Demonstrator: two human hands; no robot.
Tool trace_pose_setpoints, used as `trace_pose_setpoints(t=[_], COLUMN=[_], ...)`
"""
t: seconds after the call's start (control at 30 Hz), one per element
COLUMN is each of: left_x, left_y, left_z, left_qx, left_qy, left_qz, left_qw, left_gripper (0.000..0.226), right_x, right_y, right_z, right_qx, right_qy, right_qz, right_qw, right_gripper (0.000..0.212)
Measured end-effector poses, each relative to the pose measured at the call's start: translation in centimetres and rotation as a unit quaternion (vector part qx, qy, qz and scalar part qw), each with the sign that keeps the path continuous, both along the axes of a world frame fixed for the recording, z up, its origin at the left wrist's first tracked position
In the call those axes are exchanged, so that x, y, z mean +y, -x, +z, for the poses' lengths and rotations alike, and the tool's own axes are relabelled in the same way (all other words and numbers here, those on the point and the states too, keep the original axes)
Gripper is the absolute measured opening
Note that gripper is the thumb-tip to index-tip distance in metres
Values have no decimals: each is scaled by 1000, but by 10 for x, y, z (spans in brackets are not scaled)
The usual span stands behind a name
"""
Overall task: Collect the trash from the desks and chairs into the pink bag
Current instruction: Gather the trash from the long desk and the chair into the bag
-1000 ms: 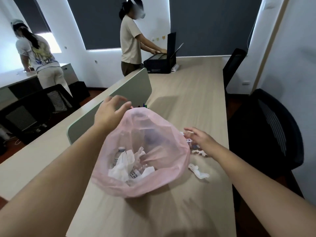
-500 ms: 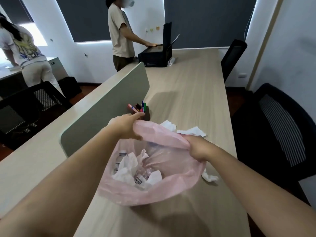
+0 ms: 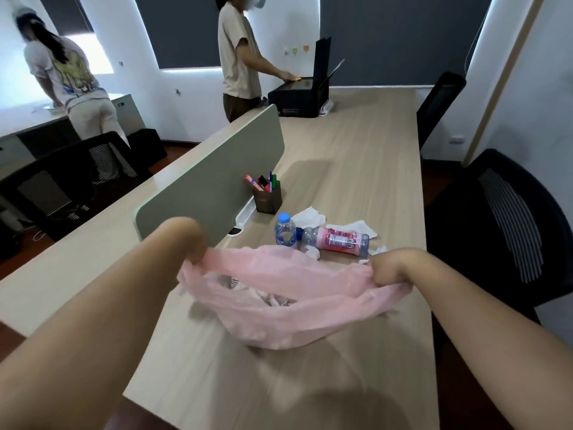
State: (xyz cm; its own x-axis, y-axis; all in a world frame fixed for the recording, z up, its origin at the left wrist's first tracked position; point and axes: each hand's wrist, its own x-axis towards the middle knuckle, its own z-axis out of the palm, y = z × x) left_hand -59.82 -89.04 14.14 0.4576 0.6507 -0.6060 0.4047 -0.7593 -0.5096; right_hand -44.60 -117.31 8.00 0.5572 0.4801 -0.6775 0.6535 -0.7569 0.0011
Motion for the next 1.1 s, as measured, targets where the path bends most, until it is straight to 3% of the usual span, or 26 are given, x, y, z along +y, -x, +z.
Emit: trace_pose_setpoints(t=[0.1, 0.2, 0.27, 0.33, 0.4, 0.47, 0.57, 0.6, 0.7, 0.73, 0.83, 0.93, 1.0, 1.1], left_x=[11, 15, 13, 3, -10, -23, -31, -33, -38, -39, -36, -25, -25, -42], left_y=[-4, -13, -17, -17, -14, -9, -3, -1, 7, 11, 28, 42, 42, 26], left_z=[19, 26, 12, -10, -33, -46, -61, -64, -63, -61, -62, -75, -83, -85], left_qx=[-4, -50, -155, -300, -388, -389, -324, -296, -228, -198, -144, -160, -219, -345], left_qy=[-31, -28, -38, -45, -25, 5, 52, 60, 80, 82, 85, 85, 78, 124], left_qz=[-9, -13, -41, -53, -44, -18, 26, 13, -67, -84, -69, -71, -113, -209], left_qw=[999, 998, 986, 951, 920, 921, 944, 953, 968, 973, 983, 981, 966, 906], left_gripper=[37, 36, 36, 40, 45, 61, 104, 110, 103, 99, 100, 103, 100, 78], right_x=[-2, 0, 2, 4, 6, 10, 23, 28, 36, 35, 18, 6, 10, 23], right_y=[1, -2, 0, 3, 9, 8, 12, 14, 18, 17, 12, 6, 10, 21], right_z=[22, 26, 18, 2, -10, -15, -20, -25, -49, -58, -72, -80, -80, -72], right_qx=[-3, 7, -8, -26, -13, -12, -35, -58, -102, -118, -157, -167, -179, -210], right_qy=[9, -6, -8, -10, -18, -35, -117, -149, -208, -212, -210, -188, -187, -217], right_qz=[14, -8, -3, -32, -70, -66, -36, -34, -82, -108, -232, -293, -278, -197], right_qw=[1000, 1000, 1000, 999, 997, 997, 992, 987, 969, 964, 937, 922, 925, 933], right_gripper=[12, 19, 12, 31, 38, 56, 90, 84, 24, 19, 32, 33, 40, 57])
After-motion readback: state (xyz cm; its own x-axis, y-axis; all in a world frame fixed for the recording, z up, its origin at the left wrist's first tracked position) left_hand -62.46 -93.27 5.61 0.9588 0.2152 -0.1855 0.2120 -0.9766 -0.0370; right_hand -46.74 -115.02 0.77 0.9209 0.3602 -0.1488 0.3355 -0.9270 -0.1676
